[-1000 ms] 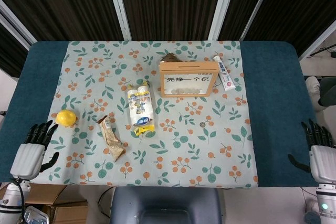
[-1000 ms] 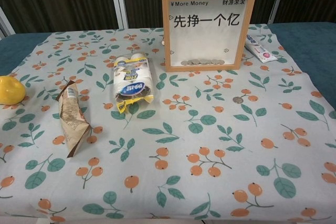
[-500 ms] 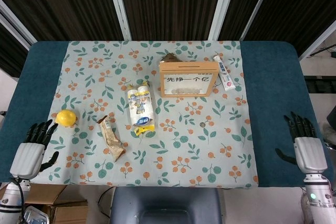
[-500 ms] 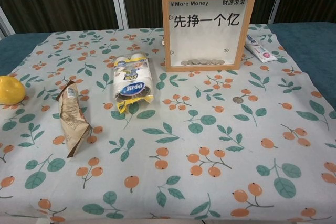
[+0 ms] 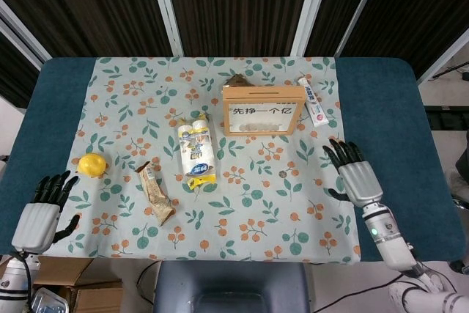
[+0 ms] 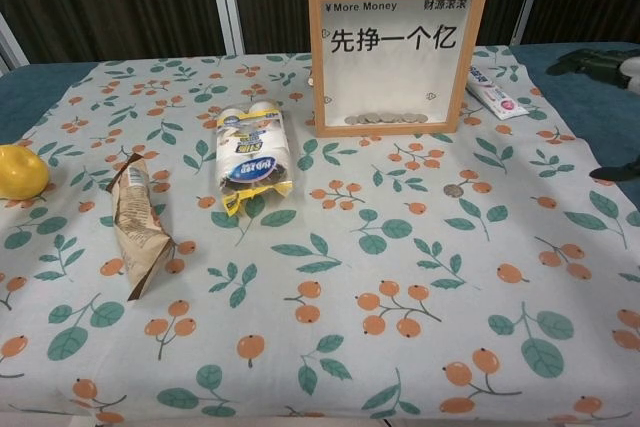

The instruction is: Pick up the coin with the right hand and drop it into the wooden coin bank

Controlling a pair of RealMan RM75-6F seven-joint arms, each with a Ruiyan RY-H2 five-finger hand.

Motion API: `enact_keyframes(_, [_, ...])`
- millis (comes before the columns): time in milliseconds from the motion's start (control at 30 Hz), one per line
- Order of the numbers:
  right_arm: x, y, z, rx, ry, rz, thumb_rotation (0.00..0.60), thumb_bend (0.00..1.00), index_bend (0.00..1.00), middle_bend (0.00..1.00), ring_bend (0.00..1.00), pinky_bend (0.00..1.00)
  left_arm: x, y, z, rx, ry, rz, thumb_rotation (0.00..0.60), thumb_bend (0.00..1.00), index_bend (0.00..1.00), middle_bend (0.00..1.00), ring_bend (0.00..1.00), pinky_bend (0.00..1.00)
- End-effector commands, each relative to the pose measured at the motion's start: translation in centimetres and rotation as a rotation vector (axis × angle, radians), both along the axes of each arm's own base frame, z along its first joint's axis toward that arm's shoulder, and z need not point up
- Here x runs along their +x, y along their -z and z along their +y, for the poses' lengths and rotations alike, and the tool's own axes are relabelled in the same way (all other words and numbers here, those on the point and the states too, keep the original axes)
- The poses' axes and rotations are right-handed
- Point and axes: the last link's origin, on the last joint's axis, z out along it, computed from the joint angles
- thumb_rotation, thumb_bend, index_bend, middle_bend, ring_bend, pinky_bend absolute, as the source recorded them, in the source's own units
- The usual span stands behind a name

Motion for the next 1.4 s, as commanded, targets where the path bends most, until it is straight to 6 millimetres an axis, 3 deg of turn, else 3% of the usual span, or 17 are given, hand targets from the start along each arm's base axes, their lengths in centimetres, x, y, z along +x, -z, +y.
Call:
enact_keyframes(33, [0.8, 1.7, -1.8, 0.003, -0.028, 0.012, 0.6, 0.34, 0.06, 0.0, 0.0, 0.0, 0.0, 0.1, 0.0, -0.002, 0.001, 0.0, 0.6, 0.36, 0.0, 0.0, 0.0, 0.0])
enact_keyframes(133, [0.7, 2.9, -2.6, 0.014, -0.05, 0.015, 0.6, 0.34, 0.27, 0.0, 0.0, 0.0, 0.1, 0.0, 0.1, -0.002, 0.006, 0.002, 0.6, 0.36, 0.0, 0.0, 0.0, 0.0])
enact_keyframes(200, [0.6, 3.5, -2.8, 0.027, -0.057, 0.018, 0.6, 0.34, 0.34, 0.0, 0.0, 0.0, 0.1, -0.2, 0.1, 0.002, 0.01, 0.004, 0.6, 0.36, 0.0, 0.0, 0.0, 0.0])
enact_keyframes(567, [0.5, 5.6, -3.0, 0.081, -0.054, 0.015, 0.6, 0.34, 0.31, 0.0, 0.0, 0.0, -0.2, -0.1, 0.0, -0.007, -0.002, 0.002, 0.6, 0.36, 0.0, 0.0, 0.0, 0.0])
enact_keyframes(867, [0.8, 7.4, -3.2, 0.107, -0.071, 0.018, 0.6, 0.42, 0.36, 0.0, 0.0, 0.0, -0.7, -0.1, 0.0, -0.014, -0.011, 0.005, 0.6, 0.36, 0.0, 0.0, 0.0, 0.0])
enact_keyframes(1400, [1.3, 9.6, -3.5, 0.105, -0.069, -0.037, 0.6, 0.43, 0.49, 0.0, 0.0, 0.0, -0.6, 0.0, 0.1, -0.018, -0.012, 0.01, 0.6, 0.36, 0.0, 0.0, 0.0, 0.0])
